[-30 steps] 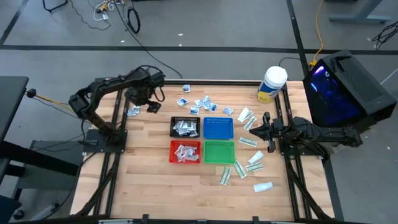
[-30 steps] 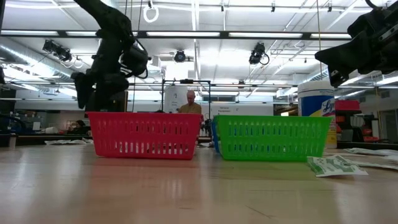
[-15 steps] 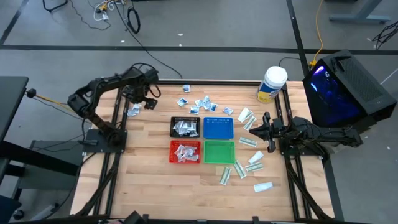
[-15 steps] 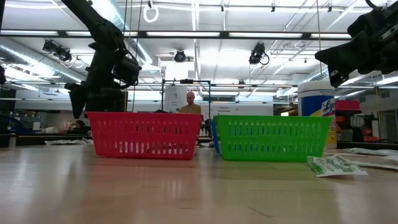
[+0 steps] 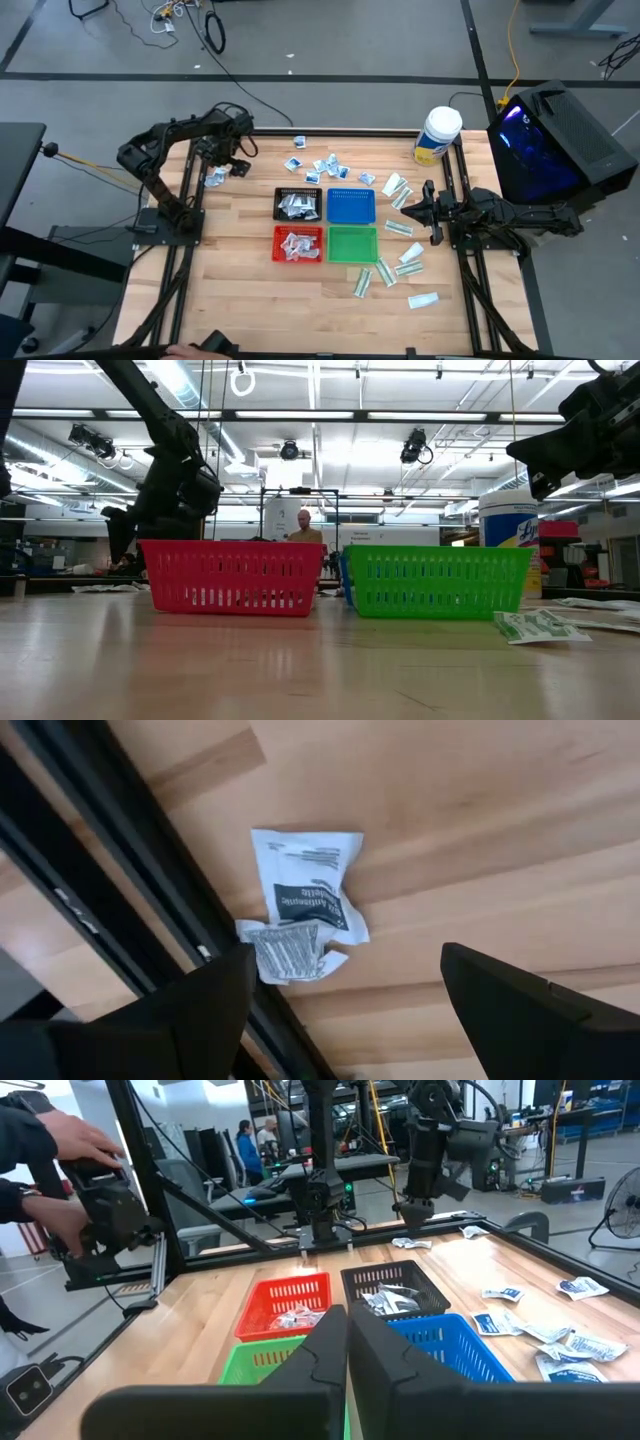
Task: Pick & Place First Aid Supplies
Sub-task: Put the gray towelette pack into the black bin
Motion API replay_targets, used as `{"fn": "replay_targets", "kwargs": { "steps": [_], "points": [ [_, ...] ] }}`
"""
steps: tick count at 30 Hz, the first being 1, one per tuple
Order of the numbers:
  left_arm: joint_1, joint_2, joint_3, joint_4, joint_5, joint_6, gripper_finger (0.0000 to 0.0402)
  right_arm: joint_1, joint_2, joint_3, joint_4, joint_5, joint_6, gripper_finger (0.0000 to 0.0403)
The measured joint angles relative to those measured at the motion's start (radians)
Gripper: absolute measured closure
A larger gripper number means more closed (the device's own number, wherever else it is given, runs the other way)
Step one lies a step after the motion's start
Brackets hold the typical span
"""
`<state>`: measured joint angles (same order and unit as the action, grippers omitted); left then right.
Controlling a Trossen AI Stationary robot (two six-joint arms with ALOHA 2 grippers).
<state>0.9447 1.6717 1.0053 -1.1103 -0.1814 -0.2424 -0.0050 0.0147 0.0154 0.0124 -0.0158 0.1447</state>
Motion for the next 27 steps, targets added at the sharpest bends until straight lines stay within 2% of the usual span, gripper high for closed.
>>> {"fn": "replay_targets", "kwargs": {
  "steps": [5,15,27],
  "points": [
    [0.025,0.033,0.001,0.001,-0.003,-0.007,0.0076,0.0,0.0,0.0,0.0,0.0,0.0,0.0385],
    [0.005,0.041,0.012,-0.02,0.014,-0.008,0.0076,0.0,0.0,0.0,0.0,0.0,0.0,0.0385],
    [-0.022,0.041,0.212,-0.12,0.035,0.048,0.0076,0.0,0.0,0.0,0.0,0.0,0.0,0.0385]
  ]
}}
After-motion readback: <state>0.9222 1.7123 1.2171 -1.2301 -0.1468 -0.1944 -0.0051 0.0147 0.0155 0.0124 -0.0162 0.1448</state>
